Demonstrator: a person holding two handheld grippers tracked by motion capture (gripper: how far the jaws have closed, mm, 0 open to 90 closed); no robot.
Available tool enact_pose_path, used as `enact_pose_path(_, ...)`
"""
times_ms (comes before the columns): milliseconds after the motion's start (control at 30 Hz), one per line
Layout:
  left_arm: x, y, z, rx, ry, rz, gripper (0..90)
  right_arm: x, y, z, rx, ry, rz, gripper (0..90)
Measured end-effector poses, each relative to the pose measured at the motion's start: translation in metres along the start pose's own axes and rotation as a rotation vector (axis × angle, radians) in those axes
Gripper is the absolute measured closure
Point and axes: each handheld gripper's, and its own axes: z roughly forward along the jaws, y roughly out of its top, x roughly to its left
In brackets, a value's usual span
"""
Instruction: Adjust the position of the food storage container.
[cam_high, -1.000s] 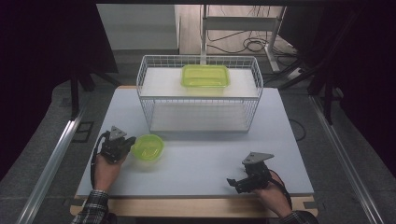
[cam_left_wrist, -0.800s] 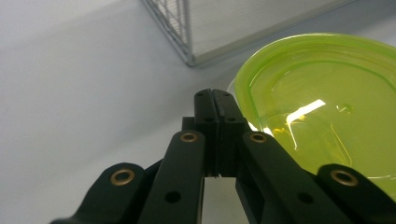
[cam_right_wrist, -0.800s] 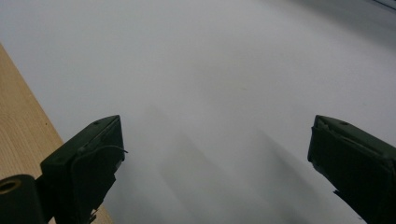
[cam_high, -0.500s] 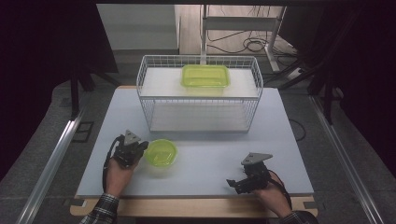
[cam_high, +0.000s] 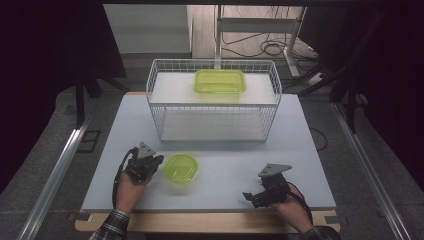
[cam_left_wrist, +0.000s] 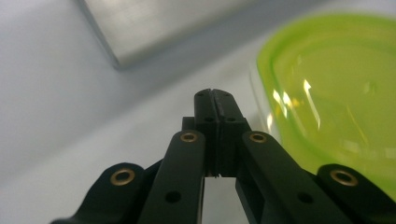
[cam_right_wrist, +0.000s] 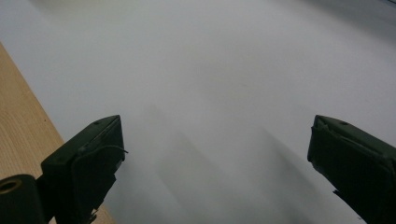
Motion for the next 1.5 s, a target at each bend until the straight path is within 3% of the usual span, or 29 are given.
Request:
enact_pose_path(133,-0.002,-0.003,0.005,0.037,-0.077,0.023,89.9,0.001,0.000,0.000,0.004,0.001,-0.003,4.2)
enact_pose_path(200,-0.005,-0.003,0.008,0.053,-0.084,0.043,89.8,0.001,0.000,0.000,0.004,0.001,-0.003,4.2)
enact_pose_path(367,-0.011,-0.003,0.013,0.081,-0.120,0.048,89.9,0.001,0.000,0.001,0.007,0.004,-0.004,4.2)
enact_pose_path(767,-0.029,0.003,0.019,0.074,-0.208,0.060,89.8,0.002,-0.001,0.003,0.014,0.005,-0.008,4.2)
enact_pose_path(1500,-0.089,0.015,0.035,0.089,-0.341,0.162,89.2,0.004,-0.001,0.006,0.027,0.013,-0.013,4.3)
